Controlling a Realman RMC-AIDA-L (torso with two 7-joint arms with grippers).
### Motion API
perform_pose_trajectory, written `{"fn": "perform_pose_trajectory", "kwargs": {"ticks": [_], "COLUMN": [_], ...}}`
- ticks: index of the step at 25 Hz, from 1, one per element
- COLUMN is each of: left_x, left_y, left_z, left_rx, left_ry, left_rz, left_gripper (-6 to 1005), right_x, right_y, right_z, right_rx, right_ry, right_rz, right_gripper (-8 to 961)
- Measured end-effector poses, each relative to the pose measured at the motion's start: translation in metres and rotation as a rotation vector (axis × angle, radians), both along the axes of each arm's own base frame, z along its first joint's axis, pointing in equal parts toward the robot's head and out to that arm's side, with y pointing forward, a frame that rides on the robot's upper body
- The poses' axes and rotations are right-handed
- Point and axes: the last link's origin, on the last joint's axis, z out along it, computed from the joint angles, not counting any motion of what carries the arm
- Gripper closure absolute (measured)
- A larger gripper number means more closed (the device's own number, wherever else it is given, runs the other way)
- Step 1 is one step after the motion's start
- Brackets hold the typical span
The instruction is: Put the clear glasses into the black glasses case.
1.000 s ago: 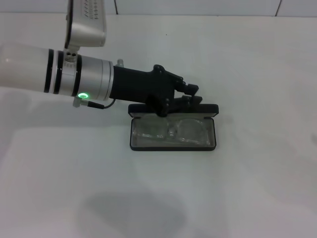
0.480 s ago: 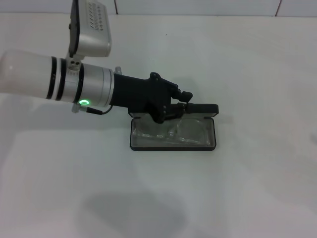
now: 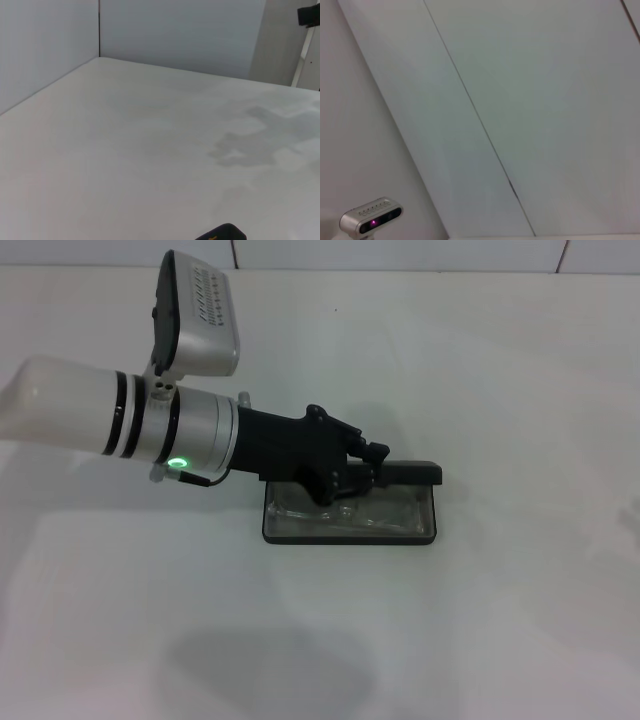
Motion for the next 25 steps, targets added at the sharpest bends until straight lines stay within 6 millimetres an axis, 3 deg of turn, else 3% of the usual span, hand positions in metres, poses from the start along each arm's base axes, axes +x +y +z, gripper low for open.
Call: {"fn": "perform_pose_trajectory", "kwargs": {"ticks": [13, 18, 22, 25], "left_x": [-0.006, 0.001, 0.018, 0.027], "left_y": [-0.02, -0.025, -0.029, -0.038], "left_z": [-0.014, -0.014, 0.001, 0.027], "left_rx": [-0.077, -0.093, -0.071, -0.039], "left_ry": [0.024, -0.006, -0.1, -0.185], "left_rz": [-0.013, -0.044, -0.075, -0.11], "left_gripper": [716, 709, 703, 699], "right_x": [0.0, 0.0, 0.0, -0.004], "right_y": [-0.001, -0.001, -0.001, 0.0], "right_z": [-0.004, -0.004, -0.006, -0.013], "right_rx": [-0.021, -0.023, -0.036, -0.097], "right_ry": [0.003, 0.003, -0.007, -0.023], "right_rz": [0.001, 0.004, 0.011, 0.041], "right_gripper": [741, 708, 675, 651]}}
